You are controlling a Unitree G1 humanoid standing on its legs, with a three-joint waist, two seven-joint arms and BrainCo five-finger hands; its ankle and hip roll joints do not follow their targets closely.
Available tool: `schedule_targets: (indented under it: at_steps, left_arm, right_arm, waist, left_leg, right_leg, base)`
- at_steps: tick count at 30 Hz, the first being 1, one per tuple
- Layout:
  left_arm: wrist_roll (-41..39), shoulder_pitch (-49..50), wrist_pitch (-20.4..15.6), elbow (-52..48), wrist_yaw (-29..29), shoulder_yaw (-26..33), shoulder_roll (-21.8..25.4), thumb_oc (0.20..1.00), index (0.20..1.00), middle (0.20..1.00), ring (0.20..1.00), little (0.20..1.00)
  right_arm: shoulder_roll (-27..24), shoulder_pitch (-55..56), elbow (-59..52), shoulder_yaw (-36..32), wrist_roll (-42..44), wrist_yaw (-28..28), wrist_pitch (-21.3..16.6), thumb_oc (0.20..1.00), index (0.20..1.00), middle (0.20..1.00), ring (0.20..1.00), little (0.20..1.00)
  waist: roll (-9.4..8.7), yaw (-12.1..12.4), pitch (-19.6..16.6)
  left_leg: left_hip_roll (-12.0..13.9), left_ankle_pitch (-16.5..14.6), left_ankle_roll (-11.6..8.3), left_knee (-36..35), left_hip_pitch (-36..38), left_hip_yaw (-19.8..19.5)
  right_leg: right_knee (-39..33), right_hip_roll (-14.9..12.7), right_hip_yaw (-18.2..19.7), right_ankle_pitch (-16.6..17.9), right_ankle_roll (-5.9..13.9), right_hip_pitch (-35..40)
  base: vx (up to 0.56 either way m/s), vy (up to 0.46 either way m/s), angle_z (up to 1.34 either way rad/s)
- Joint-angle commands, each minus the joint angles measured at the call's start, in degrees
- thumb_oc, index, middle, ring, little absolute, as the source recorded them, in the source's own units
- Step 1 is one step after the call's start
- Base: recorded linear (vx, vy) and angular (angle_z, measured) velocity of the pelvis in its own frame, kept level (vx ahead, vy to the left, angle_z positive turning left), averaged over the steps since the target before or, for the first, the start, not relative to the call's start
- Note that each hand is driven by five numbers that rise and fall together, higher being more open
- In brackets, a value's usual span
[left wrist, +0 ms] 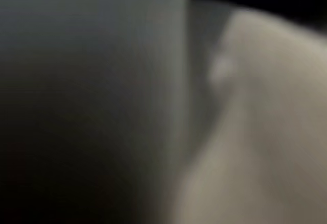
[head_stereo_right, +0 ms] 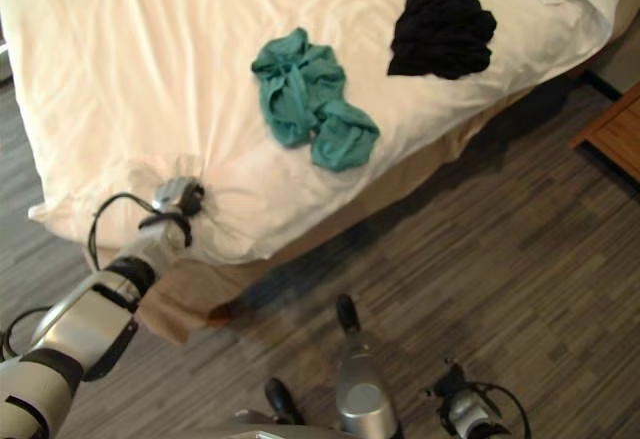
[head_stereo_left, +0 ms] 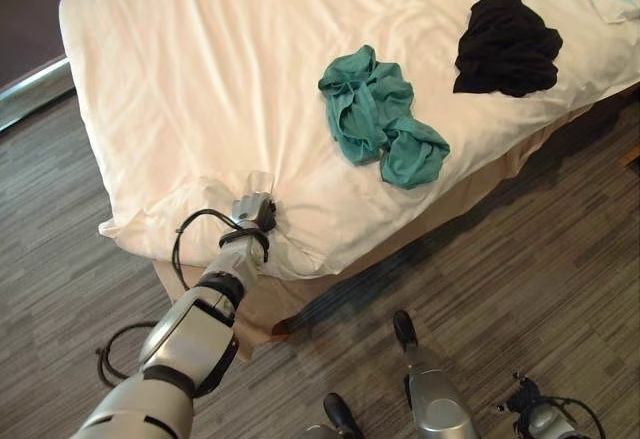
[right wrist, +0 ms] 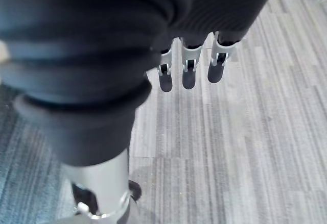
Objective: Tidy up the quilt and then pick up the clothes from the bed and put them into the laundry hamper.
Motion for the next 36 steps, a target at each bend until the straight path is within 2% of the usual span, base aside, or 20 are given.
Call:
schedule_targets:
  at_steps: [1,5,6,7,10,11,12,16,17,18,19,20,21,22,23,25,28,31,35,36]
  left_arm:
    - [-2.2,10.7,4.3,9.6,-1.7,4.2,7.4,0.2,0.2,0.2,0.2,0.2]
    - [-6.4,21.3,3.5,9.8,-0.6,13.1,13.5,0.2,0.2,0.2,0.2,0.2]
    - [-8.2,23.8,3.0,9.5,-0.2,15.6,14.6,0.664,0.664,0.664,0.664,0.664]
    - [-9.7,26.2,2.8,9.0,0.6,17.8,15.5,1.0,1.0,1.0,1.0,1.0]
    - [-11.7,33.5,2.3,7.4,2.0,23.0,16.3,1.0,1.0,1.0,1.0,1.0]
    - [-13.9,38.4,1.9,5.4,3.0,26.2,14.4,1.0,1.0,1.0,1.0,1.0]
    - [-13.9,38.5,1.9,5.4,3.0,26.2,14.4,1.0,1.0,1.0,1.0,1.0]
    - [-19.6,45.1,1.4,3.0,6.0,29.9,6.4,1.0,1.0,1.0,1.0,1.0]
    - [-21.2,46.3,1.5,3.9,6.8,29.6,2.3,1.0,1.0,1.0,1.0,1.0]
    - [-21.2,46.3,1.5,3.9,6.8,29.6,2.3,1.0,1.0,1.0,1.0,1.0]
    - [-21.0,46.8,1.9,4.7,6.4,27.6,-0.9,1.0,1.0,1.0,1.0,1.0]
    - [-21.0,46.8,1.9,4.8,6.4,27.6,-0.9,1.0,1.0,1.0,1.0,1.0]
    - [-19.5,46.4,2.2,4.9,6.0,23.9,-3.7,1.0,1.0,1.0,1.0,1.0]
    - [-19.5,46.3,2.2,4.9,6.0,24.0,-3.7,1.0,1.0,1.0,1.0,1.0]
    - [-18.3,45.1,2.1,3.5,6.0,19.0,-6.0,1.0,1.0,1.0,1.0,1.0]
    - [-18.1,44.4,2.0,2.6,6.0,17.1,-6.8,1.0,1.0,1.0,1.0,1.0]
    - [-17.7,41.0,0.6,-1.5,6.5,9.2,-7.9,1.0,1.0,1.0,1.0,1.0]
    - [-16.3,35.8,-1.2,-6.0,7.5,-0.1,-7.1,1.0,1.0,1.0,1.0,1.0]
    - [-15.3,33.0,-2.2,-8.7,7.7,-5.4,-7.2,1.0,1.0,1.0,1.0,1.0]
    - [-16.2,31.3,-2.4,-9.7,7.9,-7.3,-7.8,1.0,1.0,1.0,1.0,1.0]
  right_arm:
    - [-0.5,0.2,2.6,-0.6,1.5,-0.8,0.5,1.0,1.0,1.0,1.0,1.0]
    - [-1.9,1.5,1.2,-2.0,0.3,-0.3,0.6,1.0,1.0,1.0,1.0,1.0]
    - [-2.3,2.1,0.3,-2.3,0.1,-0.3,0.5,1.0,1.0,1.0,1.0,1.0]
    - [-2.7,2.6,-1.2,-2.7,0.0,-0.2,0.3,1.0,1.0,1.0,1.0,1.0]
    - [-3.9,4.0,-9.3,-4.3,0.3,-0.6,-0.3,1.0,1.0,1.0,1.0,1.0]
    - [-5.3,3.9,-16.8,-5.0,0.4,-1.2,-0.8,1.0,1.0,1.0,1.0,1.0]
    - [-5.3,4.0,-16.9,-5.0,0.4,-1.2,-0.8,1.0,1.0,1.0,1.0,1.0]
    - [-8.3,1.3,-35.7,-6.4,0.8,-2.4,-3.3,1.0,1.0,1.0,1.0,1.0]
    - [-9.0,-0.7,-44.7,-5.9,1.1,-1.9,-4.8,0.514,0.514,0.514,0.514,0.514]
    - [-9.0,-0.7,-44.8,-5.9,1.1,-1.8,-4.8,0.2,0.2,0.2,0.2,0.2]
    - [-9.4,-5.7,-51.8,-3.2,1.1,-0.5,-6.2,0.2,0.2,0.2,0.2,0.2]
    - [-9.4,-5.8,-51.8,-3.2,1.1,-0.5,-6.1,0.2,0.2,0.2,0.2,0.2]
    - [-8.7,-13.2,-55.3,0.3,0.6,-1.3,-6.7,0.2,0.2,0.2,0.2,0.2]
    - [-8.7,-13.4,-55.1,0.3,0.6,-1.3,-6.8,0.2,0.2,0.2,0.2,0.2]
    - [-5.1,-23.3,-54.7,5.8,1.9,-1.6,-6.8,0.2,0.2,0.2,0.2,0.2]
    - [-3.7,-28.2,-52.8,8.0,2.5,-1.8,-6.6,0.2,0.2,0.2,0.2,0.2]
    - [-0.4,-44.2,-43.9,13.8,4.9,-2.6,-5.4,0.2,0.2,0.2,0.2,0.2]
    - [4.5,-57.7,-27.0,18.3,8.2,-4.0,-4.4,0.2,0.2,0.2,0.2,0.2]
    - [7.4,-61.2,-15.9,18.0,12.0,-4.6,-4.2,0.2,0.2,0.2,0.2,0.2]
    - [7.0,-60.8,-9.3,16.3,13.9,-4.8,-3.6,0.2,0.2,0.2,0.2,0.2]
  waist:
    - [-3.54,3.3,-0.2]
    - [-3.36,5.1,-1.4]
    - [-3.44,5.4,-1.9]
    - [-3.49,5.9,-1.9]
    - [-3.7,7.0,-2.3]
    - [-3.93,8.0,-2.4]
    - [-3.94,8.0,-2.6]
    - [-4.51,9.8,-2.5]
    - [-4.87,10.6,-2.4]
    - [-4.88,10.6,-2.5]
    - [-5.27,11.8,-2.4]
    - [-5.29,11.8,-2.4]
    - [-5.56,13.1,-2.4]
    - [-5.55,13.0,-2.3]
    - [-5.77,14.6,-1.5]
    - [-5.86,15.2,-1.2]
    - [-5.89,18.1,0.7]
    - [-5.28,21.6,3.1]
    - [-3.93,23.6,4.7]
    - [-2.57,25.2,5.9]
  left_leg:
    - [0.5,-0.6,-1.77,0.1,1.1,-2.5]
    - [0.8,-0.7,-2.0,0.1,2.2,-3.7]
    - [0.8,-0.6,-2.06,0.1,2.3,-4.1]
    - [0.8,-0.8,-2.1,0.1,2.7,-4.4]
    - [0.8,-0.8,-2.23,0.1,3.0,-5.5]
    - [0.8,-0.8,-2.2,0.1,3.2,-6.2]
    - [0.8,-0.6,-2.22,0.1,2.9,-6.2]
    - [0.9,-0.8,-1.98,0.1,2.8,-7.6]
    - [0.9,-0.8,-1.75,0.1,2.4,-8.3]
    - [0.9,-0.6,-1.76,0.1,2.2,-8.3]
    - [0.9,-0.8,-1.56,0.1,2.0,-9.0]
    - [0.9,-0.6,-1.56,0.1,1.8,-9.0]
    - [0.8,-0.5,-1.39,0.1,1.1,-9.6]
    - [0.8,-0.5,-1.39,0.1,1.1,-9.6]
    - [0.9,-0.3,-1.27,0.1,0.1,-10.4]
    - [1.0,0.2,-1.24,0.1,-0.9,-10.7]
    - [1.3,1.8,-1.38,0.1,-4.6,-12.5]
    - [1.6,4.0,-2.06,0.1,-9.2,-15.2]
    - [1.7,5.5,-2.99,0.1,-12.9,-17.8]
    - [1.6,6.6,-3.69,0.1,-15.8,-19.7]
  right_leg:
    - [2.3,-5.9,0.2,-10.5,7.22,5.3]
    - [2.2,-6.0,-1.3,-11.1,6.78,7.6]
    - [2.1,-6.0,-1.5,-11.1,6.67,7.9]
    - [2.0,-6.1,-2.0,-11.3,6.72,8.7]
    - [2.0,-6.5,-3.2,-11.5,6.75,9.8]
    - [2.2,-6.8,-4.1,-11.7,6.73,10.5]
    - [2.2,-6.7,-4.0,-11.5,6.68,10.3]
    - [2.4,-7.4,-5.9,-11.9,6.59,11.1]
    - [2.6,-7.5,-6.4,-12.1,6.44,11.2]
    - [2.5,-7.5,-6.3,-11.9,6.4,11.0]
    - [2.7,-7.7,-7.0,-12.2,6.28,11.2]
    - [2.6,-7.7,-6.9,-12.1,6.24,11.0]
    - [2.5,-7.9,-7.5,-12.0,6.09,10.8]
    - [2.6,-7.9,-7.5,-12.0,6.09,10.8]
    - [2.7,-8.0,-8.0,-12.1,5.96,10.4]
    - [2.8,-8.0,-8.1,-11.8,5.86,9.5]
    - [3.2,-7.9,-8.9,-11.3,5.71,6.7]
    - [4.1,-7.9,-10.9,-11.1,5.56,3.5]
    - [4.0,-8.4,-13.6,-10.9,5.56,2.1]
    - [4.2,-8.8,-15.7,-11.0,5.55,1.1]
  base:
    - [0.04,0.0,-0.1]
    - [0.06,-0.006,0.07]
    - [0.06,-0.005,0.18]
    - [0.05,-0.003,0.3]
    - [0.03,0.013,0.3]
    - [0.01,0.013,0.38]
    - [0.01,0.013,0.4]
    - [-0.01,0.019,0.32]
    - [-0.02,0.014,0.38]
    - [-0.03,0.009,0.43]
    - [-0.03,-0.006,0.27]
    - [-0.05,-0.007,0.25]
    - [-0.03,-0.007,0.27]
    - [-0.08,-0.02,0.36]
    - [-0.06,-0.018,0.37]
    - [-0.1,-0.026,0.17]
    - [-0.17,-0.045,0.22]
    - [-0.16,-0.063,0.44]
    - [-0.1,-0.067,0.45]
    - [-0.12,-0.104,0.6]
